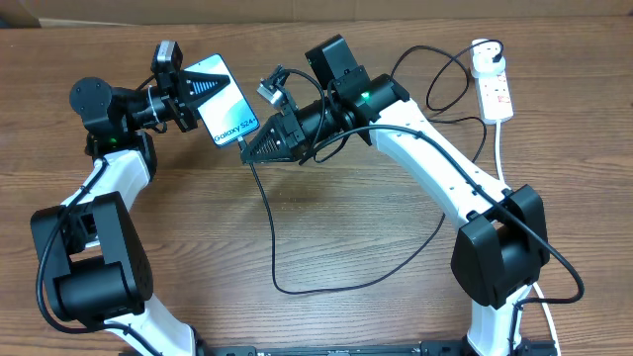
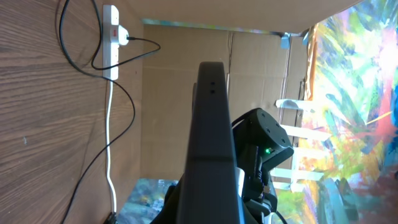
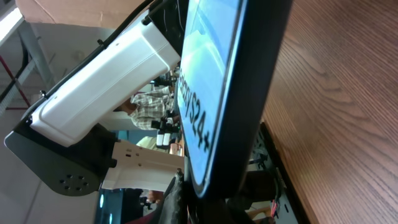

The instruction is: Plug charger to phone and switch on socket

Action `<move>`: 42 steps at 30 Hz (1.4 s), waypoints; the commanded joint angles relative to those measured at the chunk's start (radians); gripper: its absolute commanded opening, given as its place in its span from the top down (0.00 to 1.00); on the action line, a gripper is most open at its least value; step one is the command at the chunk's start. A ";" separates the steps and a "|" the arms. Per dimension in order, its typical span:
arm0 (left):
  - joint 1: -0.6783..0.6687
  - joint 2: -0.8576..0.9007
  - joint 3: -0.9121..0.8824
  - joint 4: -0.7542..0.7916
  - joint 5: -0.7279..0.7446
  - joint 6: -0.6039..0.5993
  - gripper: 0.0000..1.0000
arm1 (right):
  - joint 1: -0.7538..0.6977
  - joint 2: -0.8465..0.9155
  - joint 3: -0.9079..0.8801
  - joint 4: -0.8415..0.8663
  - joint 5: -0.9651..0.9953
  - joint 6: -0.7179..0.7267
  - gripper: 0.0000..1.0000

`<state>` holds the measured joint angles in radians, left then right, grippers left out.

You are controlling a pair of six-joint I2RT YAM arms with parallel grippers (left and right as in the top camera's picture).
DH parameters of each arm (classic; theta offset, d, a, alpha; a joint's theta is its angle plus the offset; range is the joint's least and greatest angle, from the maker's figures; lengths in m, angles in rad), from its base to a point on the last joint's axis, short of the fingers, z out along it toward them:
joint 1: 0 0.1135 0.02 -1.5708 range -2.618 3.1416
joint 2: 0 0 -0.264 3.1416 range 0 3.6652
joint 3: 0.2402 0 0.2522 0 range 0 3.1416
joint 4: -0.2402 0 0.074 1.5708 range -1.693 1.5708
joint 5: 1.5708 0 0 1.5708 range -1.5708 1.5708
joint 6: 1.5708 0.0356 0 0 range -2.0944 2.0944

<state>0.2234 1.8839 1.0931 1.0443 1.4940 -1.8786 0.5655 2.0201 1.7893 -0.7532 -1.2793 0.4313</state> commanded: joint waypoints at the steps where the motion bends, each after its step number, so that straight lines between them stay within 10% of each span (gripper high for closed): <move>1: -0.008 -0.008 0.017 0.012 0.053 0.020 0.96 | -0.016 0.006 -0.002 0.019 0.023 0.023 0.96; 42: -0.033 -0.008 0.017 0.034 0.084 0.008 0.96 | -0.042 0.049 -0.002 0.148 0.092 0.151 0.96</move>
<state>0.2230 1.8843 1.0931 1.0634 1.4616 -1.8751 0.5503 2.0361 1.7851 -0.6537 -1.2892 0.5316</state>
